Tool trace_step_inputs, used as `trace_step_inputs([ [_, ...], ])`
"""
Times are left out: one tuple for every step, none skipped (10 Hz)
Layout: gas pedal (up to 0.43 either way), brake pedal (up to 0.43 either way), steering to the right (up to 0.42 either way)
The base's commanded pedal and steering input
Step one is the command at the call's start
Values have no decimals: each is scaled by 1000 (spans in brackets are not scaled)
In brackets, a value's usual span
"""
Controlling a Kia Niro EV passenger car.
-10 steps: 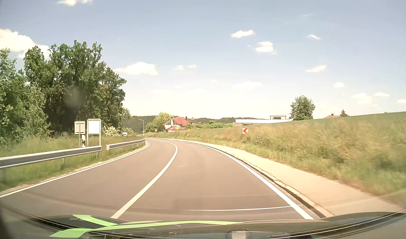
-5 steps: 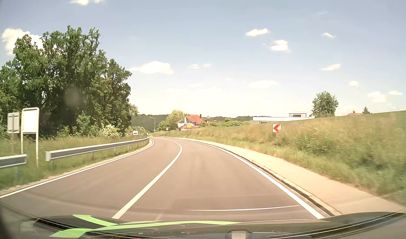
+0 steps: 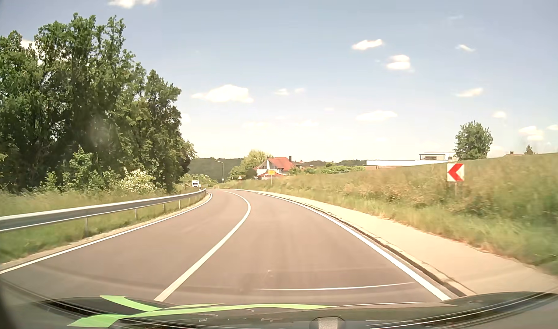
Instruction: Follow the waypoints while adhering to traffic rules and regulations
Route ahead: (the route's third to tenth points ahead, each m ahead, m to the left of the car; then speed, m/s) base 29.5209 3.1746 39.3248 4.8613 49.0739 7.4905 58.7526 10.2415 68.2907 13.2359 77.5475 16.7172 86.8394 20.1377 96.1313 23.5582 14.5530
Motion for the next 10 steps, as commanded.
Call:
trace_step_inputs([
  [0,0,-31],
  [0,0,-31],
  [0,0,-30],
  [0,0,-31],
  [0,0,-31],
  [0,0,-31],
  [0,0,-30],
  [0,0,-31],
  [0,0,-31],
  [0,0,-30],
])
